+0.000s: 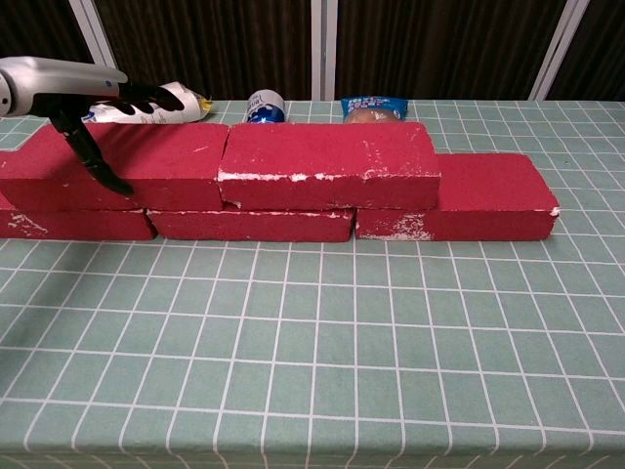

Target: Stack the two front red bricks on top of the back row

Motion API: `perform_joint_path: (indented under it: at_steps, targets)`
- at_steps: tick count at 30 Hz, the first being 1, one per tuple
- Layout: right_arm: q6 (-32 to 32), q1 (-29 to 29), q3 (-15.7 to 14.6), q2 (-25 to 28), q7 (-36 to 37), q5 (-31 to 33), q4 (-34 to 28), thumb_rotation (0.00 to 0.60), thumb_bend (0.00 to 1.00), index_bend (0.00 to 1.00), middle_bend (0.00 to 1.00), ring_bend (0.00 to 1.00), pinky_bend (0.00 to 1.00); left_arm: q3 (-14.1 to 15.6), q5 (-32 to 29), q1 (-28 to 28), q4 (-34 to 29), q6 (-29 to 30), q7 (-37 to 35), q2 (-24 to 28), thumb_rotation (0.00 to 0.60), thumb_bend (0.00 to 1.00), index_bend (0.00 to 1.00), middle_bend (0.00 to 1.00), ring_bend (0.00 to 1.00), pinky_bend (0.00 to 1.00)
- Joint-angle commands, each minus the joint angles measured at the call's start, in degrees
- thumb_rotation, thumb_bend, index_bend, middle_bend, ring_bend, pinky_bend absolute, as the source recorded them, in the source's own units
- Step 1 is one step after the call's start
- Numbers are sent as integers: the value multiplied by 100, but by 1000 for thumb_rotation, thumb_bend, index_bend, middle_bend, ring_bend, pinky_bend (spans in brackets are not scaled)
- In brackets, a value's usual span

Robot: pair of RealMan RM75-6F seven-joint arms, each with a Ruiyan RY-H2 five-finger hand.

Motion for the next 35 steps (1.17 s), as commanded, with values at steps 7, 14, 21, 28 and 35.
perform_joint_path:
  at_steps: [7, 14, 21, 28, 35]
  targets:
    - [120, -98, -27, 46, 23, -24, 17, 600, 0, 0, 0, 0, 0, 353, 371, 657, -931, 1014, 420, 764, 600, 0, 3, 0, 0, 0]
    - [114, -242, -156, -2, -243, 55, 259, 600, 0, 0, 0, 0, 0, 748, 1225, 1744, -1356, 2710, 571, 1111, 600, 0, 4, 0, 0, 0]
    - [578, -620, -279, -349, -1767, 196, 548, 600, 0, 0, 0, 0, 0, 1211, 2168, 3060, -850, 4408, 322, 921, 600, 0, 8, 0, 0, 0]
    - [463, -852, -482, -649, -2175, 392, 726, 600, 0, 0, 0, 0, 0, 1413, 2552, 3832, -280, 5028, -252, 785, 600, 0, 8, 0, 0, 0]
    - [228, -928, -540, -954, -2225, 590, 1027, 600, 0, 0, 0, 0, 0, 1382, 2840, 4176, 27, 5273, -269, 620, 600, 0, 8, 0, 0, 0]
